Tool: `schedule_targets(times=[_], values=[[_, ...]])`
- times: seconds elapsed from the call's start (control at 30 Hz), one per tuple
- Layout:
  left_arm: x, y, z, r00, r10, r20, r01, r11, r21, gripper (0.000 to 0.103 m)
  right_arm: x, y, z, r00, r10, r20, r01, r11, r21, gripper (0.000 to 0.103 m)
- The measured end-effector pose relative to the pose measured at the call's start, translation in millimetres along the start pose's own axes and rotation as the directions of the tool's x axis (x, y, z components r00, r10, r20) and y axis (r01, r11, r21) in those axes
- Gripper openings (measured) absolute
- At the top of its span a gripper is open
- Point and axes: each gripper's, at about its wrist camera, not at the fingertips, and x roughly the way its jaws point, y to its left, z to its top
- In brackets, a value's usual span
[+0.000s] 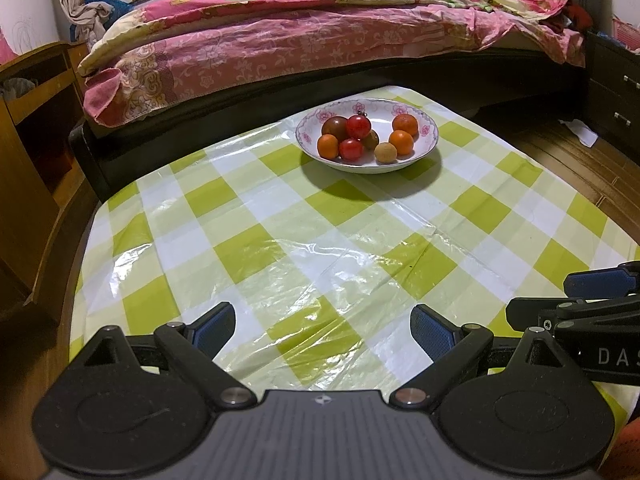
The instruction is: Organize fruits
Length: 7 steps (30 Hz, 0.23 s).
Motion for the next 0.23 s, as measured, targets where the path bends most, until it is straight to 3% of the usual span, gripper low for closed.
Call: schedule_targets(times=[0.23], values=[[-1.7, -0.3, 1.2, 1.000, 0.014, 0.020, -0.014, 1.000, 0.016, 0.101, -0.1, 0.4, -1.1, 1.000, 0.003, 0.003, -0.003, 1.000, 0.000, 0.054]])
